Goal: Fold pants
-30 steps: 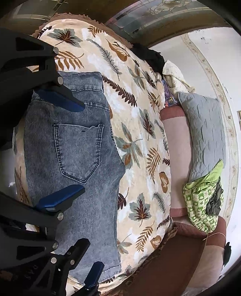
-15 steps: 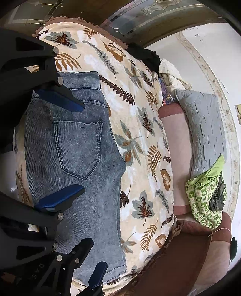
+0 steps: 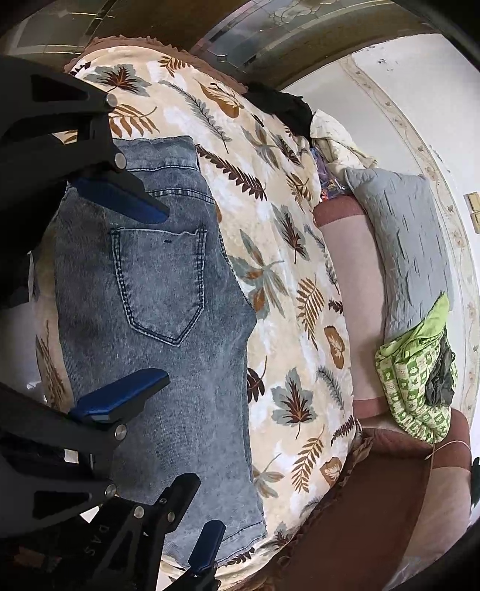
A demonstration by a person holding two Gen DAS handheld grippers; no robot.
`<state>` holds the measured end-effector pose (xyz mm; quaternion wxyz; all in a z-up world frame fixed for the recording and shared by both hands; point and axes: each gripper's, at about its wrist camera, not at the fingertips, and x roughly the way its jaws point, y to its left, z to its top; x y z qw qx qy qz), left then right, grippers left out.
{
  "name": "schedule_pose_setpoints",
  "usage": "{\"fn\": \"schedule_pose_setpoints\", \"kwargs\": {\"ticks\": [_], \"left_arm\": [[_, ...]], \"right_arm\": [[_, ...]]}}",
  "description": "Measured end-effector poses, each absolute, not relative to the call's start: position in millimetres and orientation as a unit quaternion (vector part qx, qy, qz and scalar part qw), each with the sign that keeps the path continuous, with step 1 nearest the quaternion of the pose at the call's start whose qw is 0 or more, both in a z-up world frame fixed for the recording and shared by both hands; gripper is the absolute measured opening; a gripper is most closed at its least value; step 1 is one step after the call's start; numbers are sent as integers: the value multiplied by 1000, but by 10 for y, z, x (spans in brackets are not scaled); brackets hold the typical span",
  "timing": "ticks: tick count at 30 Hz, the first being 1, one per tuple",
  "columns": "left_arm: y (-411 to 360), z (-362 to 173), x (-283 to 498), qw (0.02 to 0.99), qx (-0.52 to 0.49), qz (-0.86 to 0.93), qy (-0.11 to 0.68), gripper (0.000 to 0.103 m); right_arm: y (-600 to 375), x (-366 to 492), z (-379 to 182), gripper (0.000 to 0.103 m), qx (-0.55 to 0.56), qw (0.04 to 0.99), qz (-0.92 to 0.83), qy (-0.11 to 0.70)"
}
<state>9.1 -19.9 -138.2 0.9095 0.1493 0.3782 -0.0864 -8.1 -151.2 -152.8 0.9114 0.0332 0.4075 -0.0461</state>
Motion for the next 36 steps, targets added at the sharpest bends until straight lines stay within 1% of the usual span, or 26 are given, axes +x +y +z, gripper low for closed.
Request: {"fn": "schedule_pose_setpoints", "kwargs": {"ticks": [7, 12, 15, 18, 23, 26, 27, 30, 32, 33, 35, 36], "left_arm": [[-174, -1388, 91, 910, 146, -86, 379, 81], [-138, -1401, 138, 909, 147, -84, 382, 81], [-40, -1428, 236, 908, 145, -70, 387, 81], [178, -1495, 436, 910, 138, -25, 390, 81], [520, -1798, 840, 894, 130, 51, 426, 81], [650, -2002, 1048, 878, 117, 69, 460, 81], [679, -2089, 1121, 870, 111, 71, 475, 81], [716, -2256, 1213, 859, 105, 74, 495, 81], [735, -2315, 1229, 862, 105, 79, 490, 90], [756, -2344, 1252, 863, 113, 89, 484, 98], [802, -2394, 1294, 860, 104, 88, 493, 102], [848, -2394, 1314, 857, 87, 84, 501, 102]], "right_arm": [[-1491, -83, -1505, 68, 22, 912, -52, 407], [-1661, -73, -1512, 67, 30, 910, -67, 407], [-1883, -72, -1544, 67, 32, 909, -86, 407], [-2323, -10, -1703, 68, 62, 895, -121, 425], [-3032, 172, -2067, 68, 111, 862, -180, 461], [-3392, 319, -2297, 68, 152, 837, -191, 490], [-3469, 329, -2330, 68, 162, 836, -193, 487], [-3527, 391, -2339, 68, 146, 836, -204, 487], [-3552, 422, -2366, 68, 141, 839, -208, 483], [-3557, 435, -2381, 68, 135, 840, -211, 481], [-3553, 448, -2360, 68, 130, 844, -206, 477], [-3580, 406, -2314, 68, 140, 850, -196, 469]]}}
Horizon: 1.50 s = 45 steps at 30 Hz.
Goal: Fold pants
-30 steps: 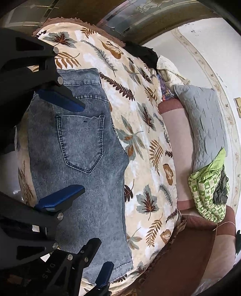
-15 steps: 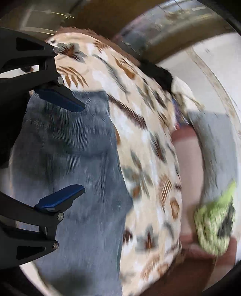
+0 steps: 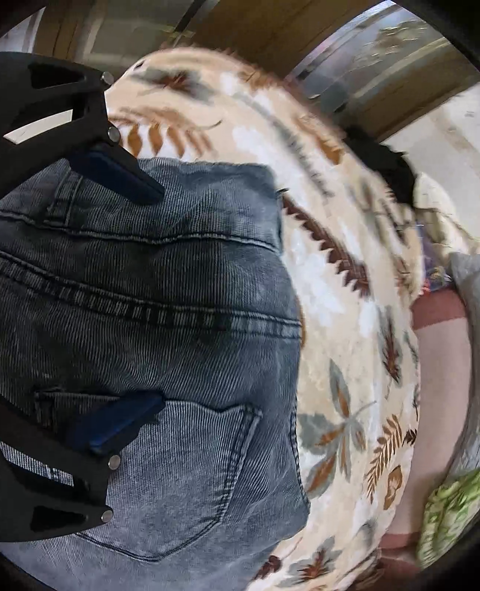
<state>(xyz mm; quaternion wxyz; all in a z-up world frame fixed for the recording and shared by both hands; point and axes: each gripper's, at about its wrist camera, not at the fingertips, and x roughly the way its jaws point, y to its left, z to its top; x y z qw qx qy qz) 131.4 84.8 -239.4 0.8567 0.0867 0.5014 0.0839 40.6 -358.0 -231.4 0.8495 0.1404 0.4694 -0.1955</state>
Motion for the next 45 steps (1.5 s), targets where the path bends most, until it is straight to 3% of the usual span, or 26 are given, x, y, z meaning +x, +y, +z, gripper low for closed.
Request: {"fn": "schedule_pose_setpoints", "kwargs": {"ticks": [6, 7, 8, 15, 19, 26, 28, 30, 32, 35, 43, 45], "left_arm": [[677, -2158, 1115, 865, 112, 79, 483, 101], [611, -2101, 1054, 870, 116, 64, 475, 101], [526, -2040, 973, 876, 121, 46, 465, 101], [-37, -1850, 577, 881, 142, -51, 447, 101], [-194, -1854, 477, 874, 160, -68, 453, 101], [-290, -1818, 437, 872, 158, -78, 456, 101], [-298, -1808, 422, 874, 157, -83, 452, 101], [-268, -1815, 429, 875, 153, -82, 451, 101], [-209, -1859, 483, 876, 148, -75, 453, 101], [-102, -2014, 621, 868, 142, -57, 472, 101], [11, -2436, 736, 856, 149, -52, 492, 102], [14, -2437, 734, 855, 153, -58, 493, 102]], "right_arm": [[-3989, -176, -1909, 68, 236, 874, -187, 382], [-4114, -292, -1870, 72, 259, 871, -178, 377], [-4245, -379, -1853, 77, 278, 866, -167, 380], [-4809, -487, -2225, 78, 387, 806, -57, 444], [-4891, -544, -2507, 78, 448, 778, -30, 440], [-4722, -427, -2534, 78, 431, 779, -20, 455], [-4628, -371, -2508, 75, 415, 778, -23, 471], [-4587, -360, -2503, 60, 400, 777, -43, 484], [-4561, -377, -2483, 36, 387, 774, -62, 498], [-4529, -418, -2418, 17, 367, 773, -77, 511], [-4600, -522, -2270, 19, 390, 777, -62, 490], [-4643, -566, -2273, 36, 397, 781, -61, 478]]}}
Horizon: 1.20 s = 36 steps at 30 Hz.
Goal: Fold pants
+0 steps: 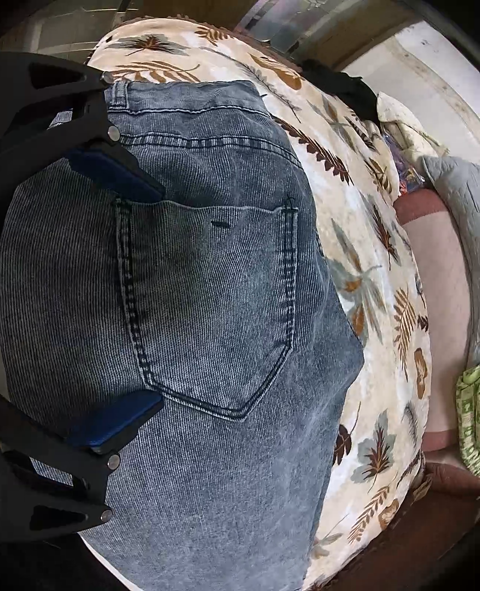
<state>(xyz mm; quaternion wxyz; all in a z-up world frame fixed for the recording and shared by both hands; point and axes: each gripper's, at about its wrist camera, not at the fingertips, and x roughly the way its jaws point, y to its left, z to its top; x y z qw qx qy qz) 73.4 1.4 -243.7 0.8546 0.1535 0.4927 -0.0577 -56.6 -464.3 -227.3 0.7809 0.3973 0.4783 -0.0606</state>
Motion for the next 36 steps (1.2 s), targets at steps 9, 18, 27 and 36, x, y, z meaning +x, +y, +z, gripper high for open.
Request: {"fn": "schedule_pose_setpoints", "kwargs": {"ticks": [9, 18, 27, 36], "left_arm": [[16, -2454, 737, 855, 152, -54, 493, 102], [4, -2462, 751, 855, 149, -49, 494, 103], [30, -2468, 729, 859, 144, -55, 489, 103], [185, -2312, 715, 860, 97, -63, 497, 103]], "right_arm": [[-4717, -920, -2598, 60, 454, 765, -61, 452], [-4586, -1008, -2805, 58, 542, 744, -46, 387], [-4342, -921, -2282, 21, 437, 800, -109, 397], [-3477, -434, -1351, 19, 294, 874, -64, 382]]}}
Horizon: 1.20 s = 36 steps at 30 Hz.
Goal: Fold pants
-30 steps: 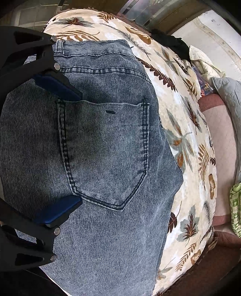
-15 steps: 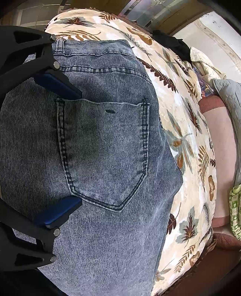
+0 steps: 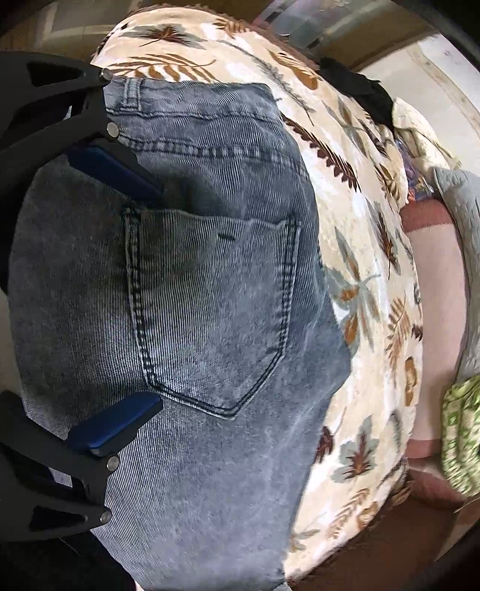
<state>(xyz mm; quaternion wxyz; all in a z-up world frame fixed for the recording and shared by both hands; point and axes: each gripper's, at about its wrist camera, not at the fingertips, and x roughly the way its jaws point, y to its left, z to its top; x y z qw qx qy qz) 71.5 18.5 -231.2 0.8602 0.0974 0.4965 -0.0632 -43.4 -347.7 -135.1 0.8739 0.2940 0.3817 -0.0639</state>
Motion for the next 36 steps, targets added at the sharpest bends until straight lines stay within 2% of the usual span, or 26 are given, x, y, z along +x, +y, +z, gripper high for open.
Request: {"fn": "schedule_pose_setpoints", "kwargs": {"ticks": [6, 12, 13, 16, 17, 25, 28, 32, 36], "left_arm": [[366, -2059, 636, 876, 69, -66, 472, 103], [607, -1903, 586, 889, 58, -50, 452, 103], [653, -1893, 583, 890, 56, -46, 450, 103], [763, -1899, 590, 890, 52, -33, 452, 103], [787, -1904, 591, 890, 50, -31, 453, 103], [589, -1874, 537, 890, 49, -56, 450, 103], [312, -1866, 464, 887, 74, -88, 447, 103], [-54, -1910, 426, 883, 111, -123, 439, 103], [-335, -2258, 548, 864, 189, -110, 454, 103]], "right_arm": [[-2390, -17, -1134, 19, 192, 889, 14, 416], [-1467, 264, -1568, 21, 169, 851, 111, 485], [-1378, 300, -1675, 23, 172, 838, 127, 502], [-1226, 319, -1878, 44, 180, 808, 181, 531], [-1245, 296, -1875, 46, 180, 812, 185, 524], [-1944, 363, -1627, 47, 183, 867, 89, 455], [-2180, 557, -1789, 46, 192, 862, 54, 467], [-2269, 858, -2032, 34, 183, 860, 20, 475], [-2262, 1087, -2451, 35, 190, 834, 2, 519]]}}
